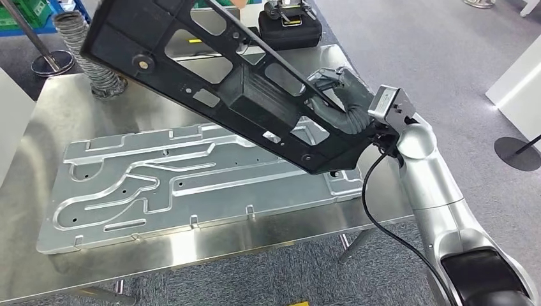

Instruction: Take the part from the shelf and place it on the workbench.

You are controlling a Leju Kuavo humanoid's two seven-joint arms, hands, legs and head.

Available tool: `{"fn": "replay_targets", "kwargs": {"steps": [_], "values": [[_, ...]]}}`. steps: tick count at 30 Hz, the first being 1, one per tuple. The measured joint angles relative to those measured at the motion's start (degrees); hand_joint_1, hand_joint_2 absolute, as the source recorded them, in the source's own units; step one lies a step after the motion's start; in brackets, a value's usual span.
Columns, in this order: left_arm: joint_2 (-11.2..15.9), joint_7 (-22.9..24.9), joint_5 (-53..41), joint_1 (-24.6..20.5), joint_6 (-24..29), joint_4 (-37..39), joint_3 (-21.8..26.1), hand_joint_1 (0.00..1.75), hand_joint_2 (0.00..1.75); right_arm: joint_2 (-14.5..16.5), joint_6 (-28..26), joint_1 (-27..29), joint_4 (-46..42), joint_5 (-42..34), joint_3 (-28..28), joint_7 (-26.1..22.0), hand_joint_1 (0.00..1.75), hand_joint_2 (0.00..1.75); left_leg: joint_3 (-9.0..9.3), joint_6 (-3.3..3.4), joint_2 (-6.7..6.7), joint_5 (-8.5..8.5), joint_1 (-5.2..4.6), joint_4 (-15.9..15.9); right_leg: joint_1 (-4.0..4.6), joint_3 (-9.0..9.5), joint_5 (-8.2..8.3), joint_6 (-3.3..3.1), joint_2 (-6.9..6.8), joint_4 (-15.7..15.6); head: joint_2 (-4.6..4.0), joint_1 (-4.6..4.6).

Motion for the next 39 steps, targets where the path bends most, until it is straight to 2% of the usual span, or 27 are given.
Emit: {"fn": "replay_targets", "kwargs": {"steps": [2, 5, 6, 9, 11, 13, 15, 17, 19, 20, 22, 23, 24, 25, 26, 27, 29, 30, 33, 34, 36, 38, 39], "values": [[-0.01, -0.16, 0.02, -0.13, 0.0, -0.01, -0.03, 0.0, 0.0, -0.61, -2.21, -2.69, 1.59, 3.36, 1.74, 0.43, 1.75, 1.75, 0.15, 0.69, 0.01, 0.19, 0.09, -0.44, -0.23, -0.78, -1.21, 0.6, -0.01, 1.69, 0.0, 0.01], [-0.01, -0.59, 0.1, -0.29, -0.15, -0.01, -0.05, 0.0, 0.0, -1.61, -7.02, -8.71, 5.33, 10.5, 5.22, 1.0, 1.75, 1.75, 0.17, 1.22, 0.12, 0.24, 0.08, -0.64, -0.39, -5.15, -5.46, 1.16, 0.01, 10.51, 0.0, 0.0], [-0.01, -0.67, 0.13, -0.3, -0.2, -0.01, -0.05, 0.0, 0.0, -1.73, -7.91, -9.71, 5.98, 11.73, 5.8, 1.03, 1.75, 1.75, 0.17, 1.24, 0.13, 0.23, 0.06, -0.64, -0.39, -6.21, -6.33, 1.24, 0.01, 12.61, 0.0, 0.0], [0.0, -0.73, 0.19, -0.29, -0.22, -0.01, -0.05, 0.0, 0.0, -1.79, -8.62, -10.33, 6.46, 12.68, 6.26, 1.04, 1.75, 1.75, 0.17, 1.26, 0.14, 0.22, 0.05, -0.64, -0.39, -6.93, -6.82, 1.28, 0.01, 14.03, 0.0, 0.0], [0.0, -0.88, 0.34, -0.28, -0.29, 0.0, -0.04, 0.0, 0.0, -1.9, -10.49, -11.88, 7.86, 15.7, 7.8, 1.15, 1.75, 1.75, 0.23, 1.32, 0.13, 0.18, 0.05, -0.61, -0.41, -8.39, -7.17, 1.36, 0.01, 16.57, 0.0, 0.0], [-0.01, -1.28, 0.55, -0.25, -0.22, 0.01, -0.03, 0.0, 0.0, -2.02, -15.31, -16.54, 11.11, 23.86, 12.63, 2.65, 1.75, 1.75, 0.41, 1.05, -0.12, -0.13, -0.07, -0.4, -0.34, -6.23, -2.43, 1.04, 0.0, 10.17, 0.0, 0.01], [-0.02, -1.66, 0.63, -0.15, -0.03, 0.0, -0.04, 0.0, 0.0, -2.04, -21.2, -21.16, 13.79, 33.3, 17.88, 5.49, 1.75, 1.75, 0.27, 0.44, -0.39, -0.33, -0.24, -0.21, -0.08, -2.79, 2.16, 0.32, 0.04, 1.16, 0.0, 0.01], [-0.02, -1.85, 0.59, -0.03, 0.02, 0.0, -0.1, 0.0, 0.0, -2.04, -26.22, -22.57, 14.75, 41.54, 21.53, 8.36, 1.75, 1.75, 0.16, -0.14, -0.38, -0.28, -0.29, -0.37, 0.05, -2.58, 1.86, -0.33, 0.14, 0.34, 0.0, 0.0], [-0.01, -2.02, 0.56, -0.01, 0.01, 0.0, -0.27, 0.0, 0.0, -2.01, -30.42, -22.18, 15.37, 49.72, 25.01, 10.98, 1.75, 1.75, -0.06, -0.76, -0.25, -1.12, -0.24, 0.58, -0.17, -2.07, 2.0, -1.01, 0.11, -0.25, 0.0, 0.0], [0.0, -2.09, 0.56, -0.02, 0.01, -0.01, -0.37, 0.0, 0.0, -1.9, -32.13, -21.62, 15.65, 53.16, 26.55, 12.17, 1.75, 1.75, -0.84, -1.02, -0.18, -2.22, -0.21, 2.45, -0.31, -1.81, 2.08, -1.33, 0.07, -0.52, 0.0, 0.0], [0.0, -2.16, 0.63, 0.02, 0.01, 0.01, -0.49, 0.0, 0.0, -1.3, -34.96, -20.11, 16.39, 58.39, 29.44, 14.45, 1.75, 1.75, -4.17, -1.37, -0.07, -5.19, -0.07, 9.26, -0.31, -1.59, 2.05, -1.74, 0.07, -0.66, 0.0, 0.0], [0.01, -2.16, 0.7, 0.05, 0.04, 0.01, -0.49, 0.0, 0.0, -0.88, -35.98, -19.29, 16.97, 59.85, 30.76, 15.35, 1.75, 1.75, -5.94, -1.48, -0.06, -6.15, -0.02, 12.54, -0.29, -1.55, 2.0, -1.82, 0.12, -0.63, 0.0, 0.0], [0.02, -2.18, 0.83, 0.08, 0.09, 0.01, -0.49, 0.0, 0.0, -0.37, -36.82, -18.44, 17.74, 60.82, 32.02, 16.01, 1.75, 1.75, -7.16, -1.55, -0.06, -6.27, 0.01, 14.46, -0.28, -1.5, 1.93, -1.86, 0.19, -0.59, 0.0, 0.0], [0.05, -2.23, 0.97, 0.1, 0.16, 0.01, -0.49, 0.0, 0.0, 0.12, -37.49, -17.59, 18.55, 61.3, 33.02, 16.37, 1.75, 1.75, -7.38, -1.55, -0.06, -5.32, 0.03, 14.23, -0.28, -1.43, 1.83, -1.86, 0.23, -0.51, 0.0, 0.0], [0.08, -2.29, 1.09, 0.12, 0.24, 0.0, -0.49, 0.0, 0.0, 0.59, -38.14, -16.76, 19.31, 61.44, 33.71, 16.52, 1.75, 1.75, -6.5, -1.47, -0.05, -3.48, 0.05, 11.8, -0.28, -1.34, 1.69, -1.79, 0.27, -0.4, 0.0, 0.0], [0.11, -2.38, 1.19, 0.13, 0.31, -0.01, -0.49, 0.0, 0.0, 1.05, -38.78, -16.01, 19.94, 61.41, 34.16, 16.55, 1.75, 1.75, -4.96, -1.31, -0.05, -1.33, 0.07, 8.07, -0.28, -1.27, 1.51, -1.67, 0.3, -0.26, 0.0, 0.0], [0.14, -2.49, 1.33, 0.16, 0.45, 0.0, -0.49, 0.0, 0.0, 1.79, -39.84, -14.98, 20.79, 61.03, 34.58, 16.45, 1.75, 1.75, -1.98, -0.89, -0.09, 1.06, -0.06, 1.68, -0.09, -1.34, 1.18, -1.26, 0.35, 0.09, 0.0, 0.0], [0.15, -2.52, 1.38, 0.21, 0.52, 0.0, -0.49, 0.0, 0.0, 2.09, -40.09, -14.62, 21.11, 60.78, 34.71, 16.34, 1.75, 1.75, -1.33, -0.7, -0.13, 1.22, -0.14, 0.27, -0.02, -1.41, 1.1, -1.02, 0.38, 0.18, 0.0, 0.0], [0.2, -2.61, 1.58, 0.48, 0.76, -0.01, -0.48, 0.0, 0.0, 2.78, -40.1, -13.72, 21.92, 59.97, 34.93, 15.83, 1.75, 1.75, -1.01, 0.12, -0.18, 1.13, -0.1, -0.51, -0.05, -1.41, 0.97, -0.2, 0.38, 0.16, 0.0, 0.0], [0.2, -2.64, 1.66, 0.51, 0.81, -0.01, -0.47, 0.0, 0.0, 2.93, -40.02, -13.61, 22.13, 59.71, 34.94, 15.65, 1.75, 1.75, -0.85, 0.47, -0.16, 1.24, -0.01, -0.77, -0.11, -1.65, 0.42, 0.08, 0.35, 0.8, 0.0, 0.0], [0.2, -2.79, 1.76, 0.47, 0.86, -0.01, -0.47, 0.0, 0.0, 3.2, -39.73, -13.57, 22.45, 59.21, 34.94, 15.29, 1.75, 1.75, -0.59, 0.99, -0.09, 1.43, 0.15, -1.18, -0.31, -3.77, -2.37, 0.59, 0.3, 5.51, 0.0, 0.0], [0.21, -2.91, 1.8, 0.49, 0.89, -0.01, -0.47, 0.0, 0.0, 3.43, -39.3, -13.35, 22.85, 58.79, 34.95, 14.88, 1.75, 1.75, -0.58, 1.18, -0.07, 1.42, 0.13, -1.18, -0.4, -7.49, -5.63, 0.95, 0.28, 13.14, 0.0, 0.0], [0.22, -2.92, 1.81, 0.55, 0.9, -0.01, -0.47, 0.0, 0.0, 3.52, -39.12, -13.12, 23.11, 58.59, 34.95, 14.72, 1.75, 1.75, -0.57, 1.2, -0.1, 1.4, 0.12, -1.14, -0.42, -8.84, -6.2, 1.05, 0.28, 15.7, 0.0, 0.0]]}}
